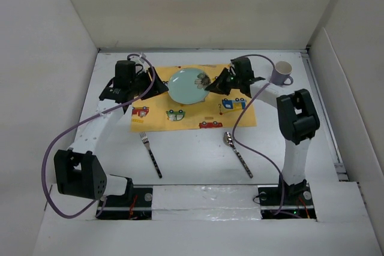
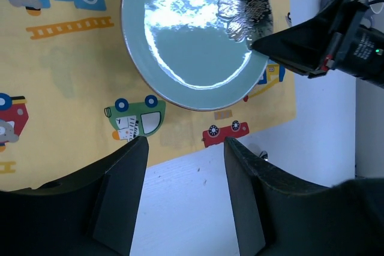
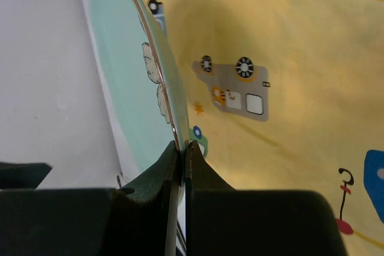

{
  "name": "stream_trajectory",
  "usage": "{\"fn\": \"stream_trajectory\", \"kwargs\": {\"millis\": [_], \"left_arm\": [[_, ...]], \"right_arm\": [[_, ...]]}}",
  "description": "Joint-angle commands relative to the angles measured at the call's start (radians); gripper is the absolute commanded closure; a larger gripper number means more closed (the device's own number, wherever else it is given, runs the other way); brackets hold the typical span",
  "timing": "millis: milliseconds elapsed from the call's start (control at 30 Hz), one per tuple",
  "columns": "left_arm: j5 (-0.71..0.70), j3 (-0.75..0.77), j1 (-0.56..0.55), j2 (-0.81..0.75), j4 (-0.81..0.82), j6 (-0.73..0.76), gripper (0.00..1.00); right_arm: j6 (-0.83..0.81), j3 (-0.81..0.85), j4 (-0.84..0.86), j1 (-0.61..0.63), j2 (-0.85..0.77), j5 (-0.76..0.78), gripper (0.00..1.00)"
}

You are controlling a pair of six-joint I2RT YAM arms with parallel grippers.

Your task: Set the dinner table for one person

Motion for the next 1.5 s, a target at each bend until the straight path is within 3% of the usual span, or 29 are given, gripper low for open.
{"fn": "stream_trajectory", "kwargs": {"millis": [0, 300, 367, 467, 567, 667, 833, 933, 1000, 1033, 1067, 1100, 1200, 1300, 1333, 1367, 1400, 1467], "left_arm": [[-0.019, -0.024, 0.0, -0.061, -0.002, 0.022, 0.5], [-0.019, -0.054, 0.0, -0.058, 0.007, 0.032, 0.51], [-0.017, -0.054, 0.0, -0.054, 0.011, 0.034, 0.51], [-0.01, -0.05, 0.011, -0.041, 0.016, 0.037, 0.51], [-0.008, -0.041, 0.011, -0.031, 0.005, 0.049, 0.51], [-0.014, -0.045, 0.011, -0.034, -0.002, 0.057, 0.52], [-0.019, -0.042, 0.011, -0.044, -0.01, 0.058, 0.53], [-0.022, -0.025, 0.011, -0.041, -0.015, 0.063, 0.56], [-0.013, -0.019, 0.011, -0.04, -0.016, 0.068, 0.67], [-0.01, -0.015, 0.011, -0.034, -0.015, 0.068, 0.85], [-0.005, -0.013, 0.011, -0.032, -0.012, 0.066, 0.94], [-0.001, -0.012, 0.011, -0.031, -0.012, 0.069, 1.0], [0.019, -0.005, 0.011, -0.028, -0.009, 0.074, 1.0], [0.021, -0.015, 0.011, -0.037, -0.001, 0.068, 1.0], [0.023, -0.022, 0.011, -0.04, 0.005, 0.066, 0.89], [0.027, -0.024, 0.011, -0.04, 0.007, 0.063, 0.84], [0.029, -0.027, 0.011, -0.04, 0.007, 0.063, 0.75], [0.039, -0.03, 0.011, -0.032, 0.011, 0.058, 0.69]], "right_arm": [[0.09, 0.091, 0.203, 0.014, 0.004, -0.067, 1.0], [0.117, 0.026, 0.192, 0.025, 0.086, -0.026, 1.0], [0.094, 0.03, 0.133, 0.036, 0.093, -0.012, 0.93], [0.077, 0.03, 0.071, 0.036, 0.106, -0.007, 0.7], [0.061, 0.024, 0.044, 0.036, 0.098, -0.021, 0.56], [-0.007, 0.059, -0.071, 0.027, 0.092, -0.021, 0.49], [-0.188, 0.091, -0.304, -0.018, 0.014, 0.104, 0.42], [-0.245, 0.082, -0.368, -0.084, -0.051, 0.151, 0.41], [-0.288, 0.088, -0.39, -0.159, -0.09, 0.162, 0.47], [-0.299, 0.099, -0.404, -0.186, -0.103, 0.165, 0.53], [-0.319, 0.11, -0.407, -0.216, -0.113, 0.163, 0.82], [-0.333, 0.125, -0.42, -0.267, -0.123, 0.175, 0.99], [-0.411, 0.22, -0.486, -0.363, -0.149, 0.383, 1.0], [-0.455, 0.309, -0.512, -0.44, -0.131, 0.461, 1.0], [-0.474, 0.338, -0.542, -0.476, -0.118, 0.544, 0.97], [-0.489, 0.373, -0.562, -0.49, -0.074, 0.569, 0.74], [-0.495, 0.445, -0.585, -0.5, -0.046, 0.608, 0.62], [-0.521, 0.525, -0.666, -0.51, 0.041, 0.674, 0.45]]}}
